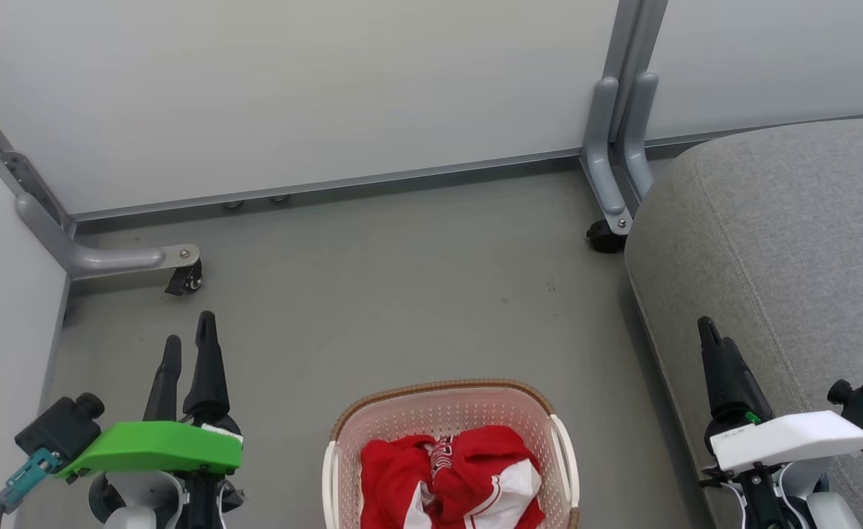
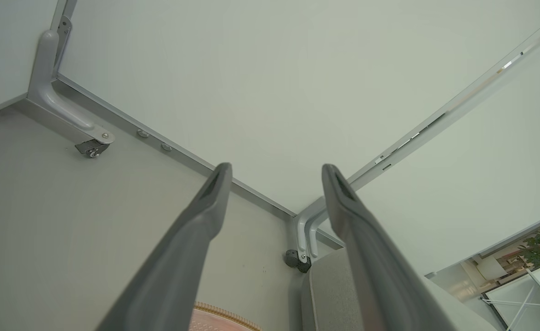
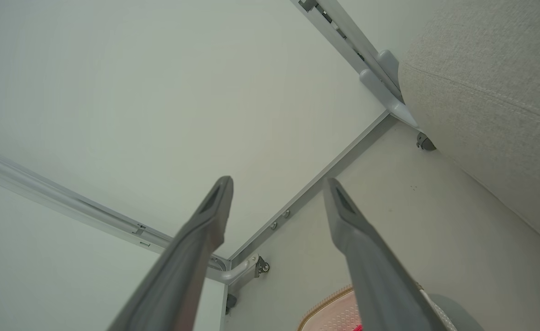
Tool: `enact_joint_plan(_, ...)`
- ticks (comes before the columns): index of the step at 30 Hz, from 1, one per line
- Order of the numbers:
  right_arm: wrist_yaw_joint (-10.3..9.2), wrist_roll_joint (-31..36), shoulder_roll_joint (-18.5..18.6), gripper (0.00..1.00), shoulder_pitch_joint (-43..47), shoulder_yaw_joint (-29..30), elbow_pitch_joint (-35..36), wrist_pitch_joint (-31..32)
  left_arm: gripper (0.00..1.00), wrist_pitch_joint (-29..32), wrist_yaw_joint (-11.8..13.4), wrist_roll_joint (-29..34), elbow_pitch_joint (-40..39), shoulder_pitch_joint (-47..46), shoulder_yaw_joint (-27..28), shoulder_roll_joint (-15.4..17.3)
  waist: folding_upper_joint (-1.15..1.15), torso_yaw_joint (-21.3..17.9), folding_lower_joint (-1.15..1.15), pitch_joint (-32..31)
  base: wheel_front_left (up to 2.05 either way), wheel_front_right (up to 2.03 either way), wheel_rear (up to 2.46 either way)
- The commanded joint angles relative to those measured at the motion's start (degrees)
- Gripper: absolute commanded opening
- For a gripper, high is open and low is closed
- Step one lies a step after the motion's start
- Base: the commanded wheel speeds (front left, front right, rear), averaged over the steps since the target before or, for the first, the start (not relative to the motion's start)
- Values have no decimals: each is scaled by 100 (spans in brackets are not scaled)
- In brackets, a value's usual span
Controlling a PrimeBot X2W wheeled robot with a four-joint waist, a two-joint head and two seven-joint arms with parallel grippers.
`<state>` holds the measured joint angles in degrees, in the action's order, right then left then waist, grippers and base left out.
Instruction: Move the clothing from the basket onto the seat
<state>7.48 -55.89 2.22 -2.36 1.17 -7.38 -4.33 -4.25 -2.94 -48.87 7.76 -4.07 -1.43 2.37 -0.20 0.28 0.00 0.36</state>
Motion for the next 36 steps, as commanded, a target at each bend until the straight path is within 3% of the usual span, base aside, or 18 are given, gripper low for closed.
enact_joint_plan(1,1,231,46,100,-7,-20,96,-61,100,-74,48,252,-73,-142,-25,40,7,1,0,-1,0,0,0)
enact_joint_plan(18,1,1574,56,100,54,-136,113,-351,100,-364,175,1716,22,-154,-217,100,10,30,0,-6,0,0,0)
enact_joint_plan(36,1,2686,63,100,139,-252,152,-615,100,-622,157,2726,11,-151,-417,154,13,81,0,-31,0,0,0)
